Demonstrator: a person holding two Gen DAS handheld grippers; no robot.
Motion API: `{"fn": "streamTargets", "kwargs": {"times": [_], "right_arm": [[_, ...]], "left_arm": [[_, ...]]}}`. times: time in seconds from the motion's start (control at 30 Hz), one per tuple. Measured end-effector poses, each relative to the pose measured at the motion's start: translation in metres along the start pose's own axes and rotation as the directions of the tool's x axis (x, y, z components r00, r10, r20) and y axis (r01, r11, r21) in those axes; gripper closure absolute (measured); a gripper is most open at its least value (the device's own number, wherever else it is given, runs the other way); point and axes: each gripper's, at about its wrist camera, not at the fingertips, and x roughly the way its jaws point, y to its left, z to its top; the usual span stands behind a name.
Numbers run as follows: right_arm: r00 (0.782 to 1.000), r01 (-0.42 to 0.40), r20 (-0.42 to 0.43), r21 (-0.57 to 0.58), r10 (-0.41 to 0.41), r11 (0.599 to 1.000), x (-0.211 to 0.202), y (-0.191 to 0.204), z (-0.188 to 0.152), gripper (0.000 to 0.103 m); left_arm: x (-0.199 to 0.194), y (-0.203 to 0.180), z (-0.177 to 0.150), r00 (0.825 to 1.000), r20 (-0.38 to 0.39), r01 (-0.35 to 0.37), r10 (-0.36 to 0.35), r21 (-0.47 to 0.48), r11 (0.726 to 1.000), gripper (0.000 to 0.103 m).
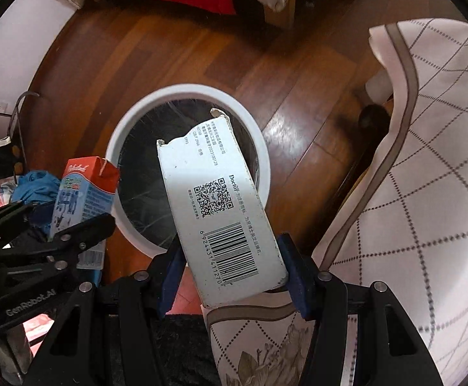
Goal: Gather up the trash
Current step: 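Open both tools over the bin to drop the carton and box, then move both tools back over the table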
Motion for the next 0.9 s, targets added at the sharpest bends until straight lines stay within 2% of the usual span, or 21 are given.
{"fn": "streamTargets", "kwargs": {"times": [0.03, 0.07, 0.17, 0.2, 0.23, 0.27, 0.37, 0.43, 0.47, 0.77, 0.9], "right_arm": [[1.0, -0.005, -0.01, -0.001, 0.005, 1.0, 0.004, -0.001, 0.001, 0.044], [1.0, -0.016, -0.022, -0.004, 0.016, 1.0, 0.007, -0.003, 0.002, 0.044], [0.998, -0.052, -0.042, 0.012, 0.053, 0.999, 0.018, -0.008, 0.009, 0.043], [0.997, -0.064, -0.048, 0.018, 0.065, 0.998, 0.019, -0.01, 0.012, 0.039], [0.997, -0.064, -0.047, 0.028, 0.065, 0.998, 0.019, -0.013, 0.013, 0.03], [0.997, -0.063, -0.041, 0.033, 0.064, 0.998, 0.019, -0.015, 0.014, 0.027], [0.998, -0.064, -0.017, 0.036, 0.065, 0.997, 0.013, -0.018, 0.014, 0.018], [0.998, -0.064, 0.0, 0.037, 0.064, 0.997, 0.009, -0.02, 0.013, 0.004], [0.998, -0.06, 0.008, 0.039, 0.06, 0.997, 0.007, -0.021, 0.011, 0.0], [0.995, 0.031, 0.091, 0.017, -0.033, 0.999, -0.021, -0.021, -0.008, 0.0], [0.991, 0.033, 0.129, -0.01, -0.031, 0.999, -0.035, -0.016, -0.02, 0.0]], "left_arm": [[0.002, 0.002, 0.0, 1.0, -0.003, 0.01, -0.01, -0.004, 1.0, 0.045], [0.002, 0.006, 0.0, 1.0, -0.007, 0.011, -0.011, -0.013, 1.0, 0.031], [0.0, 0.013, -0.002, 1.0, 0.008, 0.015, -0.015, -0.038, 0.999, 0.021], [-0.001, 0.015, -0.003, 1.0, 0.008, 0.011, -0.011, -0.045, 0.999, 0.017], [-0.002, 0.017, -0.004, 1.0, 0.008, 0.01, -0.01, -0.051, 0.999, 0.006], [-0.003, 0.018, -0.004, 1.0, 0.012, 0.007, -0.006, -0.052, 0.999, 0.002], [-0.009, 0.021, -0.007, 0.999, 0.038, -0.021, 0.023, -0.059, 0.998, 0.001], [-0.015, 0.023, -0.012, 0.997, 0.064, -0.027, 0.031, -0.07, 0.997, 0.001], [-0.017, 0.023, -0.014, 0.997, 0.073, -0.029, 0.034, -0.071, 0.997, 0.001], [-0.042, 0.02, -0.042, 0.977, 0.174, -0.107, 0.123, -0.097, 0.99, 0.001], [-0.052, 0.017, -0.052, 0.971, 0.202, -0.113, 0.132, -0.101, 0.988, 0.001]]}}
